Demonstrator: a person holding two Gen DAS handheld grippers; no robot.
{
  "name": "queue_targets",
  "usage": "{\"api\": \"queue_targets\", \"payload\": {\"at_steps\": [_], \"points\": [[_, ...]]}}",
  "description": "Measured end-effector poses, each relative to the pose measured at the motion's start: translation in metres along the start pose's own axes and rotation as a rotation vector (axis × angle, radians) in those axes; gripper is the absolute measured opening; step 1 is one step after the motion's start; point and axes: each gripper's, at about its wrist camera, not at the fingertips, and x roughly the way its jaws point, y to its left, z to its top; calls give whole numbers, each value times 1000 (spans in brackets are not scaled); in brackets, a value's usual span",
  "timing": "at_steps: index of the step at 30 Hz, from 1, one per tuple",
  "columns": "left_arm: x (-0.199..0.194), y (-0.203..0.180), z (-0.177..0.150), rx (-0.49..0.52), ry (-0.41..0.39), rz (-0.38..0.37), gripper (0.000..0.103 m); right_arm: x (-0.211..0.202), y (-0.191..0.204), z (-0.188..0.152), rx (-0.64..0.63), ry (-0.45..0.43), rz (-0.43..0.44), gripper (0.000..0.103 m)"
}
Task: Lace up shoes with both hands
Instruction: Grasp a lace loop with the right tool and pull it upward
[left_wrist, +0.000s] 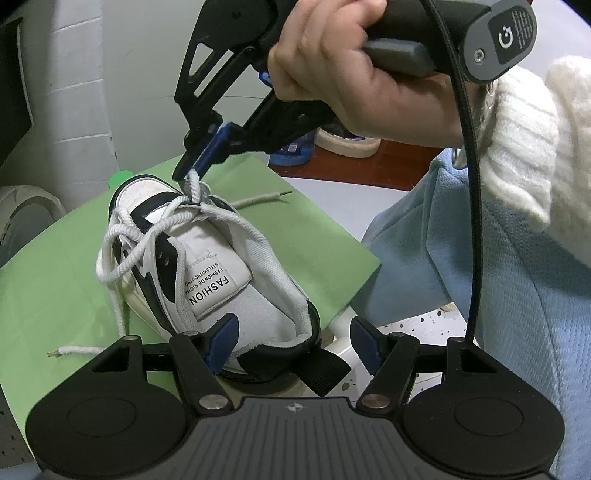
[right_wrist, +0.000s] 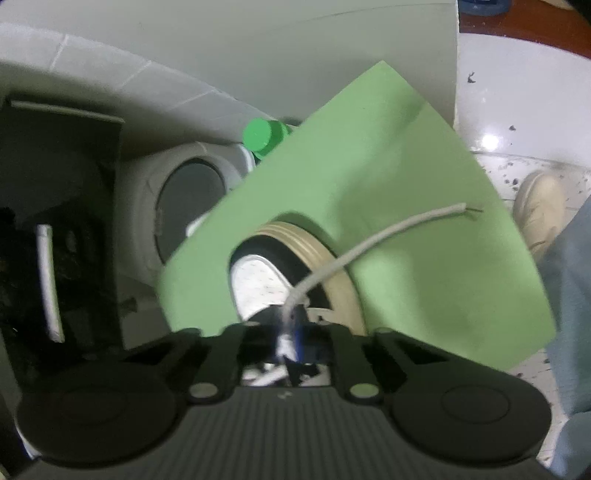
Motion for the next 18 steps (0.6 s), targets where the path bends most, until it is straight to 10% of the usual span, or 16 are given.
{"api": "queue_targets", "payload": {"at_steps": [18], "points": [[-1,0,1,1,0,-2,66,-117,40,14,-38,-287,138,3]]}}
